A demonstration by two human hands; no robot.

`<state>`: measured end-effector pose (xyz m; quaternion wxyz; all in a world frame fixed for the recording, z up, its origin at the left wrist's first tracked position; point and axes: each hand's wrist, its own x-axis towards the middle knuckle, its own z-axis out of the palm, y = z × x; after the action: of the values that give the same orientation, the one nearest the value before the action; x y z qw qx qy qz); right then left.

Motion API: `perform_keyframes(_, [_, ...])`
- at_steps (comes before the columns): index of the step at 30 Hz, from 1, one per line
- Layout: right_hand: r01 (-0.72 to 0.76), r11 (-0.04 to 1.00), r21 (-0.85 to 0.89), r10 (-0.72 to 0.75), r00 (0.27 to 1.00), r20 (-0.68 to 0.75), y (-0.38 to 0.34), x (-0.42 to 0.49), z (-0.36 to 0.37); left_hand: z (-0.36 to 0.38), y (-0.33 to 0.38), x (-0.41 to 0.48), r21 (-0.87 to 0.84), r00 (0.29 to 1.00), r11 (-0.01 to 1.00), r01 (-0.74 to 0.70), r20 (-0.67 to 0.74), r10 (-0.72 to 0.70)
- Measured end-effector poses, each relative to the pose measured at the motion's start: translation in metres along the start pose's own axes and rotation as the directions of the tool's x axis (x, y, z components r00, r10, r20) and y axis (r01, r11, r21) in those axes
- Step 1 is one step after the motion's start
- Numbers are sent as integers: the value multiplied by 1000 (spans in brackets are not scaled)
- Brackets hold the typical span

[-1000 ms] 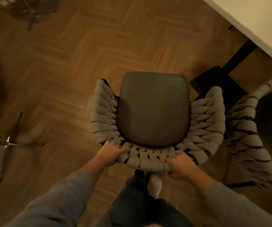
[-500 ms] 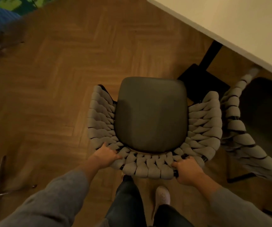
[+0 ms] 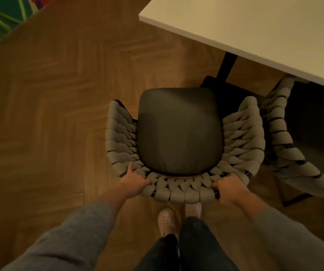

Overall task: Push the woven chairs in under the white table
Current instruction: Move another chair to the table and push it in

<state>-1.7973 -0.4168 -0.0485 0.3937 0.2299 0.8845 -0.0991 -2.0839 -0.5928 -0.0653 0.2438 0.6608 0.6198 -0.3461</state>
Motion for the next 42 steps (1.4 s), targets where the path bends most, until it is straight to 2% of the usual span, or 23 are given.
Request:
perform_keyframes(11, [42, 998, 38, -43, 999, 22, -1, 25, -32, -18, -52, 10, 28, 999, 999, 43, -35, -42])
perform_keyframes(17, [32, 999, -43, -27, 993, 113, -9, 20, -43, -26, -49, -4, 47, 998, 997, 56, -24, -55])
perform_keyframes(29, [35, 993, -110, -23, 993, 116, 0, 11, -59, -31, -45, 0, 105, 1000, 994, 23, -9, -22])
perform_keyframes(34, [11, 999, -48, -6, 993, 114, 9, 17, -58, -46, -51, 15, 142, 1000, 989, 29, -7, -29])
perform_keyframes(42, [-54, 987, 150, 55, 999, 0, 10, 31, -60, -99, -89, 51, 220, 997, 975, 7, 74, -24])
